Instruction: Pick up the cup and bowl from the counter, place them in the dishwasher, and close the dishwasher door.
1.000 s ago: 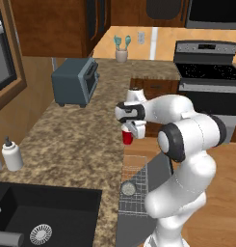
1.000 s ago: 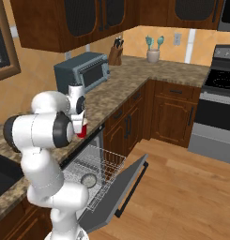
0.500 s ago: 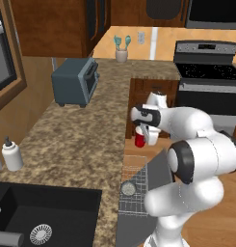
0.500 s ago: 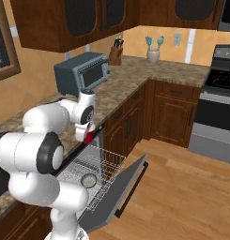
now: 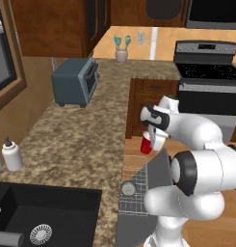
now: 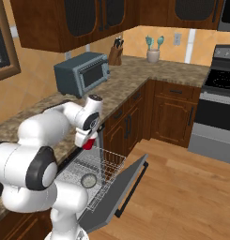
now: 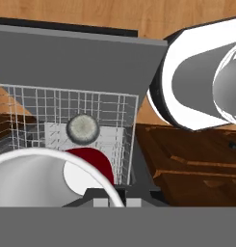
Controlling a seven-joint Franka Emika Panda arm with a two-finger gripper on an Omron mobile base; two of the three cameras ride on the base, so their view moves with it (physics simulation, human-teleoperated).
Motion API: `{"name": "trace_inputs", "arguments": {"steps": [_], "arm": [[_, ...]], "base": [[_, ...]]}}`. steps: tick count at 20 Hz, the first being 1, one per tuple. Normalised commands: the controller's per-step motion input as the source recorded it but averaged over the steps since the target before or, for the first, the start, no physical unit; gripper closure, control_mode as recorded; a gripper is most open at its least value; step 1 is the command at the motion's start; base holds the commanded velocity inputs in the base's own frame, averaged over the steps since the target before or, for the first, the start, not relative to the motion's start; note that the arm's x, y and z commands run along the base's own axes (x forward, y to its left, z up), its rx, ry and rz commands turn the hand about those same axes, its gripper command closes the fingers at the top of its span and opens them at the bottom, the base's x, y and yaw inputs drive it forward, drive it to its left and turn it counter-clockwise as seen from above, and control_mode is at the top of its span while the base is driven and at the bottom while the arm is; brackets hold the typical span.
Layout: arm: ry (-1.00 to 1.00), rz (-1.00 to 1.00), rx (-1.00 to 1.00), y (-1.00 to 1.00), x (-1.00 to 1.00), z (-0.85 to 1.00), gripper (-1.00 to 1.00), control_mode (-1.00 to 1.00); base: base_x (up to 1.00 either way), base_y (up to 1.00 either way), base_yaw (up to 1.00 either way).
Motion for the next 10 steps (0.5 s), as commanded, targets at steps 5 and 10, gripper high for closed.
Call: {"name": "trace_inputs", "arguments": {"steps": [5,10], "arm": [[0.15,-0.04,0.09,0.0,-0.26,0.0,1.0,-1.0],[0.13,-0.02,0.1,-0.02,-0.22,0.0,1.0,-1.0]], "base": [[0.0,0.0,0.0],[0.0,0.0,0.0]]}}
